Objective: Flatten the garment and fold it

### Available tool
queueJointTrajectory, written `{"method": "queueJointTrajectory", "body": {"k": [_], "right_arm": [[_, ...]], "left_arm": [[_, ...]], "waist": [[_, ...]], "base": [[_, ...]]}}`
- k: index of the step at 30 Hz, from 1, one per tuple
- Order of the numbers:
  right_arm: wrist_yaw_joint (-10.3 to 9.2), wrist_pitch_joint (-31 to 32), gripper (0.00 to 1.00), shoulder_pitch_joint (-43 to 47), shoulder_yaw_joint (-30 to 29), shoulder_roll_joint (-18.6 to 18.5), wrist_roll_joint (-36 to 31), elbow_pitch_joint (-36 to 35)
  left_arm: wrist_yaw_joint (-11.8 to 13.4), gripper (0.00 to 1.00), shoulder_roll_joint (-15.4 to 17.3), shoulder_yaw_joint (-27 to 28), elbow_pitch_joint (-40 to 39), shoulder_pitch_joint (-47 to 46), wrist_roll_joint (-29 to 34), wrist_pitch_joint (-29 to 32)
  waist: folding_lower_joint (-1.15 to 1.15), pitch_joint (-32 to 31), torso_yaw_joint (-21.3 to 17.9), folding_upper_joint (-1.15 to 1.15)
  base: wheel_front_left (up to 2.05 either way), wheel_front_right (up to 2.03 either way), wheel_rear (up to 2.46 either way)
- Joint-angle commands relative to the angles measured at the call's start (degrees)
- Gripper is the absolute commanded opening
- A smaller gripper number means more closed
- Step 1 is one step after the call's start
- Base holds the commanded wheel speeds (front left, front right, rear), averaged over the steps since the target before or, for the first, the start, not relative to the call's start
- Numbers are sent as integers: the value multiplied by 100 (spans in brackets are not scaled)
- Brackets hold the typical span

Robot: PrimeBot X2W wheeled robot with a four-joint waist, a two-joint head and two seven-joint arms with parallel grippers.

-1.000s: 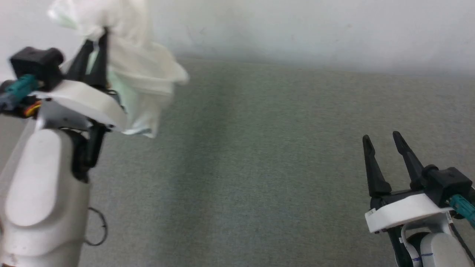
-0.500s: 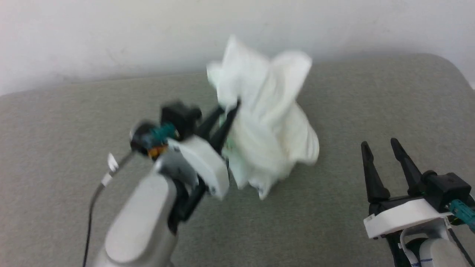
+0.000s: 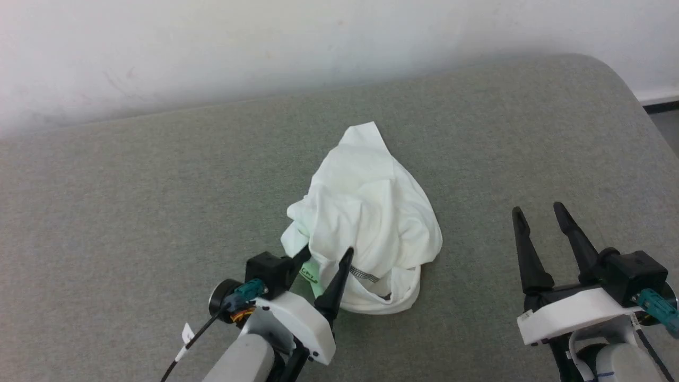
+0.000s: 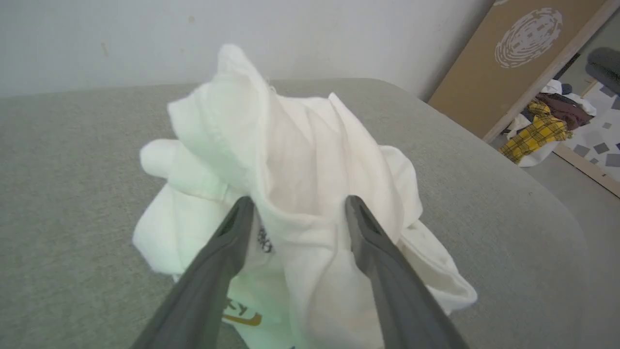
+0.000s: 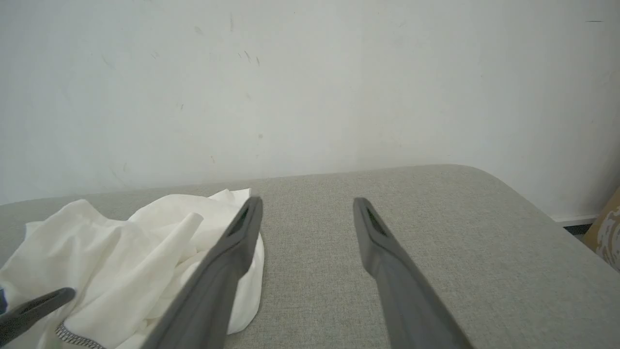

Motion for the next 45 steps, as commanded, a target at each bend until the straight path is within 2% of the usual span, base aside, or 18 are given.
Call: {"method": "queueJointTrajectory", "body": {"k": [1,6,10,17,23,29,36,41,45], "right_arm": [[-11,-6,100,74,-3,9,-33,-8],[-11,85,100,185,-83,9,-131,-93],[-11,179,100,294,-155,9,-206,-195],[-11,332,100,485,-205,9,-259,-349],[-11,410,100,555,-214,9,-270,-410],[-11,513,100,528,-300,9,-203,-332],[-11,1289,100,-111,-515,-14,13,677],[-11,2187,100,-1050,-390,-493,515,1705],[-11,2930,100,-1789,1,-930,937,2460]], "left_arm": [[48,100,-28,50,-53,54,9,-187],[307,100,-151,350,-441,94,21,-746],[506,100,-179,688,-918,236,148,-812],[778,100,32,1444,-1410,809,496,-818],[898,100,277,1994,-1506,1234,616,-818],[808,100,321,2145,-1614,1338,688,-819],[667,100,164,2144,-1673,1134,774,-819],[545,100,-37,2126,-1718,947,827,-819],[464,100,-190,2130,-1731,766,862,-819]], "waist": [[-1,-158,166,0],[-1,-340,394,0],[-1,-458,551,0],[-1,-585,706,0],[-1,-586,767,0],[-1,-479,909,0],[-1,-224,1241,0],[-1,52,1522,0],[-1,279,1715,0]], "base": [[0,0,0],[0,0,0],[0,0,0],[0,0,0],[0,0,0],[0,0,0],[0,0,0],[0,0,0],[0,0,0]]}}
